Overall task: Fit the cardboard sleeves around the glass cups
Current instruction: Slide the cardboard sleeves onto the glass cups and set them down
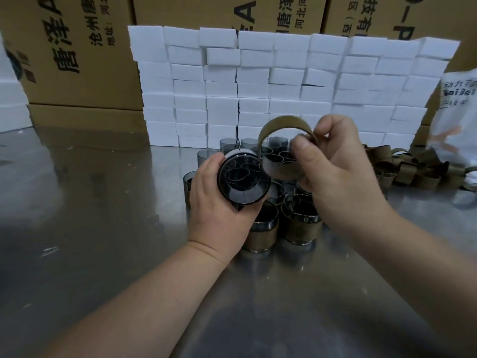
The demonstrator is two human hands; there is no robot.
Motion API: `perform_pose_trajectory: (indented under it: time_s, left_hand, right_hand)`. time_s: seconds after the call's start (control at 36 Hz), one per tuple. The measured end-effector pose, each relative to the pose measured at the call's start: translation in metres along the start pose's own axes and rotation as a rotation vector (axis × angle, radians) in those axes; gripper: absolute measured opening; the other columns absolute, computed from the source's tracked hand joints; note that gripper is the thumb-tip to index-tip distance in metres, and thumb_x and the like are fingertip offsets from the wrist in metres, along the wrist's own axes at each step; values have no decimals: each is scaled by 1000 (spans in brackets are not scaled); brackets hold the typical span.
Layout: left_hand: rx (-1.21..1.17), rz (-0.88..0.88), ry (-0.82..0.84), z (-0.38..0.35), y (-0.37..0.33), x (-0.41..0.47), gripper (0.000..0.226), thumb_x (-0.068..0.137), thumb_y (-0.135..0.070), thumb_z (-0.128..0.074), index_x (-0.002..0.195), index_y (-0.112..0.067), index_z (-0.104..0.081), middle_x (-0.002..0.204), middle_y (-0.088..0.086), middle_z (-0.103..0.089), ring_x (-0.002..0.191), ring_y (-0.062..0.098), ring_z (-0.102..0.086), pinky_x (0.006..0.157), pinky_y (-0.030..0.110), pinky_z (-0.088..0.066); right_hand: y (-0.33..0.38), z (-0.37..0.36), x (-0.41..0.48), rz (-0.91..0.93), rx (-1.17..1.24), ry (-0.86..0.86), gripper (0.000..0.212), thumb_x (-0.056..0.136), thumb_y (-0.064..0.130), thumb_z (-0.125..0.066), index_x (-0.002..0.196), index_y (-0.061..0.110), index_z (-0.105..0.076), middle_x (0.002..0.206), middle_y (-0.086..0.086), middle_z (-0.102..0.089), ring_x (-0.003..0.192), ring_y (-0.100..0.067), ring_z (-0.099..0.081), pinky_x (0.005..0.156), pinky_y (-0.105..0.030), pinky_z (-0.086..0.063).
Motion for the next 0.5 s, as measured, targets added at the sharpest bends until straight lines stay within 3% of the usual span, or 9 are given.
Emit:
perform_pose_trajectory:
  time_s: [0.14, 0.22, 0.33, 0.5]
  left_hand:
    - [31, 12, -3, 0, 1, 4, 72, 63, -34, -75, 120, 3, -52, 120, 16, -54, 114, 30, -50, 96, 45, -42]
    - [92, -17, -24, -1, 4, 1, 71, 64, -32, -77, 120, 3, -51, 121, 16, -53, 116, 25, -45, 99, 40, -38]
    - [154, -61, -43, -3, 4, 0, 70, 69, -42, -60, 122, 1, -49, 122, 17, -51, 116, 16, -36, 102, 28, -31]
    - [186, -155, -21, -3, -5, -3, 71, 70, -39, -55, 122, 8, -46, 118, 23, -51, 113, 20, -37, 100, 27, -32]
  right_hand:
    - [-4, -4, -3, 46, -163, 1, 9, 84, 29, -45, 84, 26, -36, 60, 13, -46, 53, 2, -39, 51, -12, -35]
    - [-9, -8, -7, 37, -166, 38, 7, 83, 23, -45, 86, 27, -40, 63, 20, -59, 56, 6, -51, 53, -9, -41]
    - [-7, -9, -14, 96, -211, -3, 25, 76, 11, -53, 84, 35, -54, 75, 27, -65, 69, 7, -61, 60, -6, -44]
    - [-2, -7, -16, 103, -320, -59, 36, 70, 11, -58, 81, 45, -65, 78, 35, -64, 85, 10, -63, 73, -6, -47]
Point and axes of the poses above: each hand's wrist, its own x-axis towards the middle knuckle, its own z-axis out of the back of the hand, y = z × x, the point moved 4 cm from there along x, towards the middle knuckle
